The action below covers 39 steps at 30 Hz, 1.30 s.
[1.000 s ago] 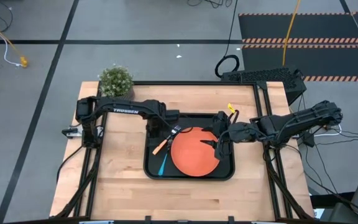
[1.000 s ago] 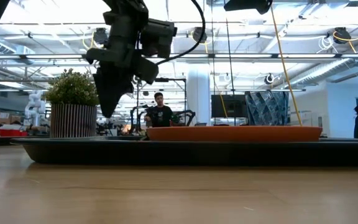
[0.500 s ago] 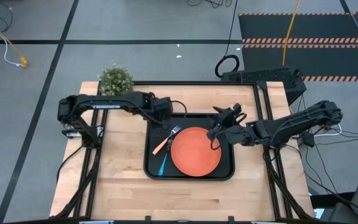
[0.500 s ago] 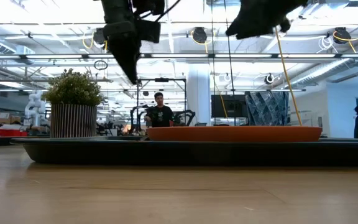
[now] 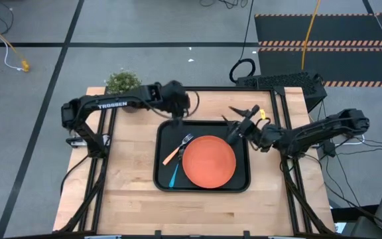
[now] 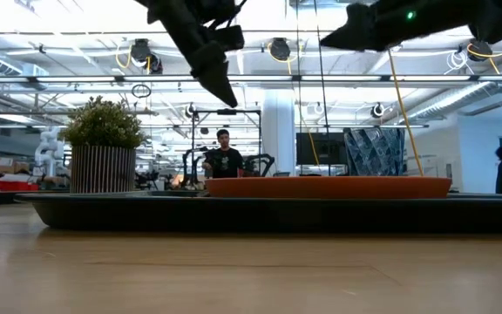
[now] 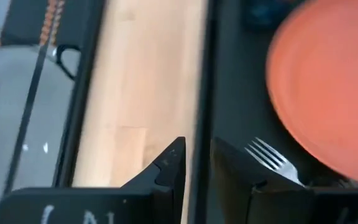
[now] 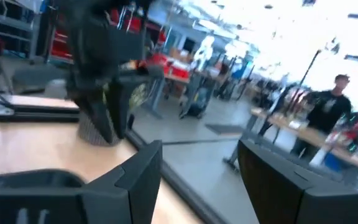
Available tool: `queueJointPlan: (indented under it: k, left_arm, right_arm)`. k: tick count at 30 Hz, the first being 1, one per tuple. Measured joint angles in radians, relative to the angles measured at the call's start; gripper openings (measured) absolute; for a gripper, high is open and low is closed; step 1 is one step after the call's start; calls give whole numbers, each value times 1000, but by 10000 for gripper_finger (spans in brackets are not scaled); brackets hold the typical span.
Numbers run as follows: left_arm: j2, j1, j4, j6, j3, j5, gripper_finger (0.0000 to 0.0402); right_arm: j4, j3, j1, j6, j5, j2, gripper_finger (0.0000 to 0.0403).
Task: Pick and place plate/cup/fork/spoon on tray
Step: Adjust the orange fork on the black tray
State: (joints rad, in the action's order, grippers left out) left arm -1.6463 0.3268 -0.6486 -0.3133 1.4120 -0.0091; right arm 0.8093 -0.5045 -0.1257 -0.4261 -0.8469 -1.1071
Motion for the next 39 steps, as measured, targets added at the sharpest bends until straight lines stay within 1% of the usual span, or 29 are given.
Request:
queueJointPlan:
  k: [3,7,9,11,13,15,17,19,20,21,24,25,26,29,32,35,37,39]
  left_arm:
    - [0,35,62,120,0,10,79]
    - [0,55,226,326,0,12,79]
    - [0,55,308,345,0,22,79]
    - [0,43,367,323,0,44,79]
    - [0,22,381,285,0,48,79]
    - [0,-4,370,276,-3,50,79]
    - [2,-36,311,306,-3,49,79]
    - [34,-67,139,320,-2,39,79]
    - [57,-85,48,324,-1,16,79]
    - [87,-103,-38,329,2,-27,79]
    - [175,-165,-305,392,3,-219,79]
    - [198,-185,-364,427,3,-249,79]
    - [218,-203,-408,467,3,-258,79]
    - [243,-262,-457,558,3,-266,79]
    - [225,-323,-458,536,-9,-310,79]
    - [157,-364,-455,514,-26,-409,79]
    - [89,-375,-521,513,-31,-483,79]
    - [23,-377,-568,523,-30,-531,79]
  right_arm:
    - [-20,0,27,-20,9,74,201]
    - [-112,0,67,4,12,162,201]
    - [-184,0,75,51,12,190,201]
    - [-272,0,74,122,12,208,201]
    - [-358,0,61,224,18,213,201]
    - [-443,0,43,302,47,210,201]
    - [-471,0,25,386,76,199,201]
    - [-482,0,6,463,94,194,201]
    - [-487,0,-6,489,93,194,201]
    - [-485,0,-18,505,92,194,201]
    - [-444,0,-32,478,91,194,201]
    - [-434,0,-34,462,88,194,201]
    - [-422,0,-34,453,88,194,201]
    - [-389,0,-33,444,86,192,201]
    - [-361,0,-20,401,86,191,201]
    - [-355,0,6,336,85,192,201]
    - [-357,0,30,302,85,192,201]
    - [-357,0,55,281,85,192,201]
